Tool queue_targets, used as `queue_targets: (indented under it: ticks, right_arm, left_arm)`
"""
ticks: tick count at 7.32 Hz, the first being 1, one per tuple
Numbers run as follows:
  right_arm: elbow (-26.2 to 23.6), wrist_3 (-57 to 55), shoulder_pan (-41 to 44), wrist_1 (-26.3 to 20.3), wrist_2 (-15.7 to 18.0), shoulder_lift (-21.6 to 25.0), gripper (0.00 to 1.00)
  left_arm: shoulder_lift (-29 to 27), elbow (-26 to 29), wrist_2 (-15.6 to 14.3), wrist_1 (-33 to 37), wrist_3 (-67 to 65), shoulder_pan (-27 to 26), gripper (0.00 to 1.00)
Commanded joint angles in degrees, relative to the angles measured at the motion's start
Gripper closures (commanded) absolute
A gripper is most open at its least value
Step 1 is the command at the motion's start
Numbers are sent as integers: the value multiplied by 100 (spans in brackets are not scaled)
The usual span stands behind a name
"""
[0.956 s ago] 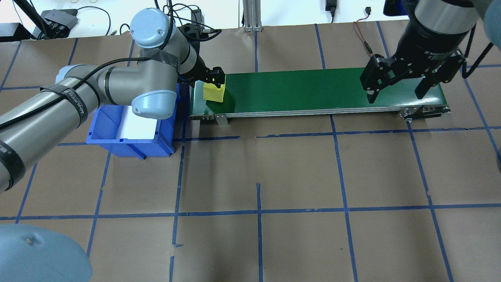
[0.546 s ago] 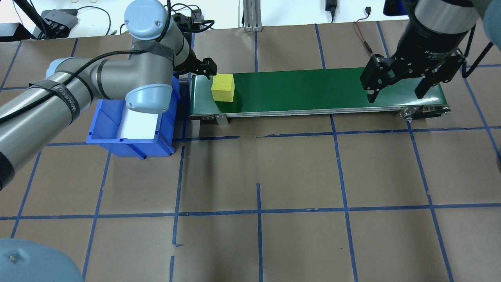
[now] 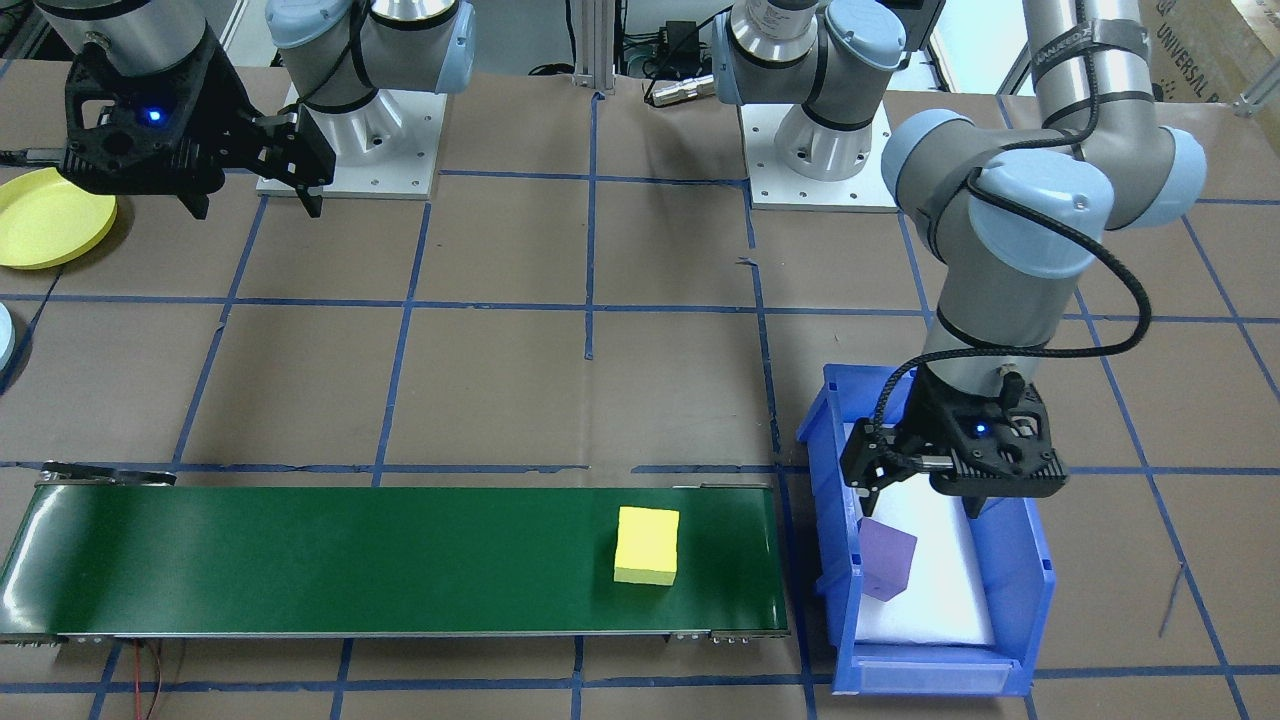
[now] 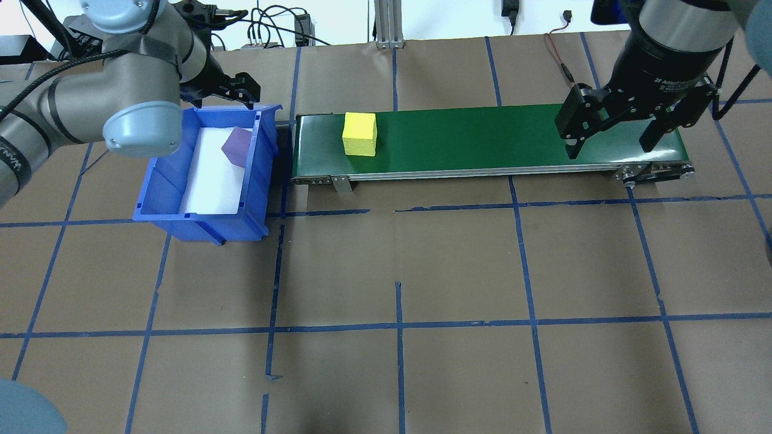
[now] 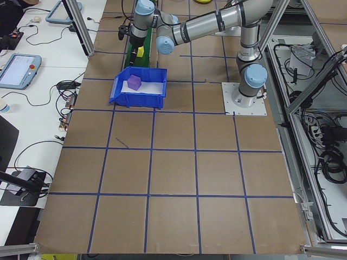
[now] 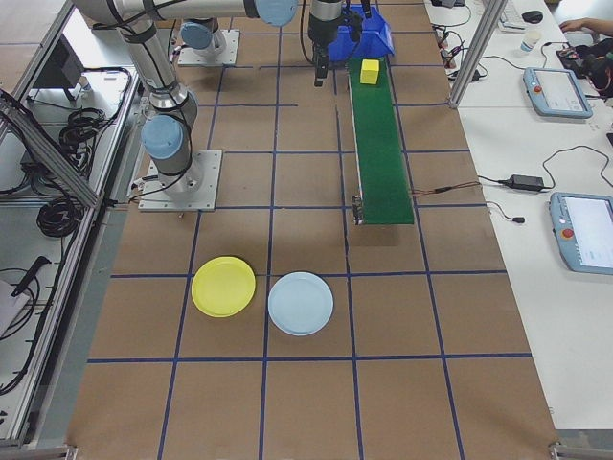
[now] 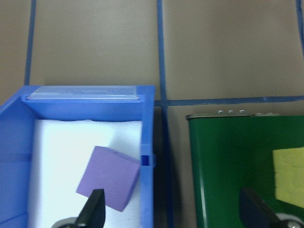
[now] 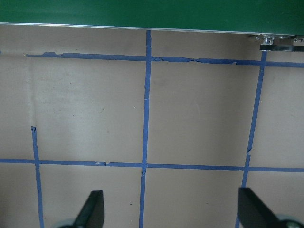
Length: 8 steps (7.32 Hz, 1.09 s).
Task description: Move block left to right into plate
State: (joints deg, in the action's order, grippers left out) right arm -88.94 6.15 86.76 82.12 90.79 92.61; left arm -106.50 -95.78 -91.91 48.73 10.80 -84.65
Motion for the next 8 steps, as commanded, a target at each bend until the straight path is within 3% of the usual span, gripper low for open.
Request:
queue_targets:
  ticks: [1, 3, 5, 6, 7, 8]
  right_arm:
    - [0, 0, 8, -3, 1, 3, 0]
    - [-44, 0, 8, 6, -8, 12, 0]
    - [-44, 0, -1, 6, -8, 20, 0]
    - [-44, -8, -1, 6, -8, 20, 0]
    - [-44, -9, -1, 6, -8, 20, 0]
    - [-44, -9, -1, 6, -8, 20, 0]
  left_arm:
    - [-150, -81, -11, 23, 861, 300, 0]
    - [-555, -81, 15, 23, 1012, 300, 0]
    - [-600, -90, -2, 93, 1642, 335, 0]
    - [-600, -81, 120, 276, 1749, 431, 0]
    - [-626, -81, 512, 339, 1750, 510, 0]
    - [-635, -81, 560, 357, 1750, 511, 0]
